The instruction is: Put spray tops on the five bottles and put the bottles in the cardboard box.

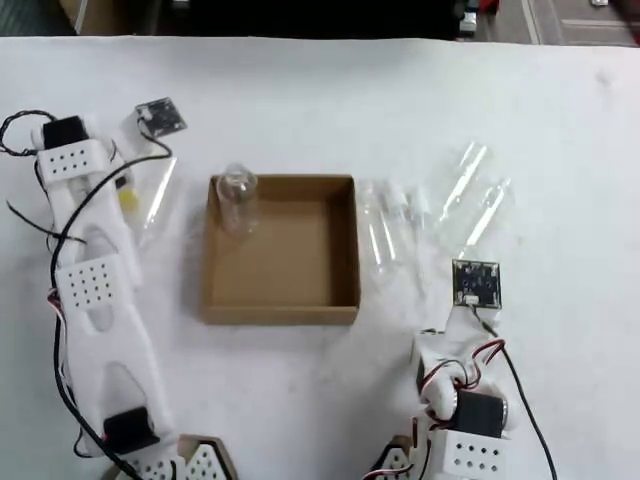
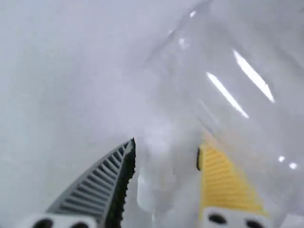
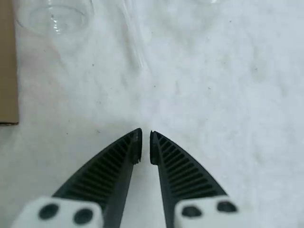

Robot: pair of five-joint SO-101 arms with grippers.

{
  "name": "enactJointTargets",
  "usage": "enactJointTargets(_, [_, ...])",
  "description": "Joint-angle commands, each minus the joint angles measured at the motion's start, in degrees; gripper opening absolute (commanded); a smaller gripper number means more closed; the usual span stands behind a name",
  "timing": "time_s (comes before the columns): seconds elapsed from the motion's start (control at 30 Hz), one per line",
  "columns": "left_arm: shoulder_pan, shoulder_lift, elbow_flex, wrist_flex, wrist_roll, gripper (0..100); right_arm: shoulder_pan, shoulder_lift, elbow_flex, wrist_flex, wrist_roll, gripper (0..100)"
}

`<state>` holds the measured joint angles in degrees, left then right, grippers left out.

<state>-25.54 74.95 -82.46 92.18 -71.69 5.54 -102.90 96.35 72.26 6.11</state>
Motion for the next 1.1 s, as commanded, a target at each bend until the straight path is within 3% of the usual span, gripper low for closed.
enactJointTargets(0.0, [-4.4, -1.8, -1.9, 2.2, 1.6, 26, -0.3, -0.3, 0.5, 0.3, -0.1, 1.6])
enactJointTargets(0.6, [-1.9, -1.7, -1.8, 2.2, 0.7, 26, -0.2, -0.3, 0.5, 0.3, -0.1, 1.6])
enactJointTargets(1.07, [-1.2, -1.7, -1.8, 2.5, 0.3, 20, -0.3, -0.3, 0.5, 0.3, -0.1, 1.6])
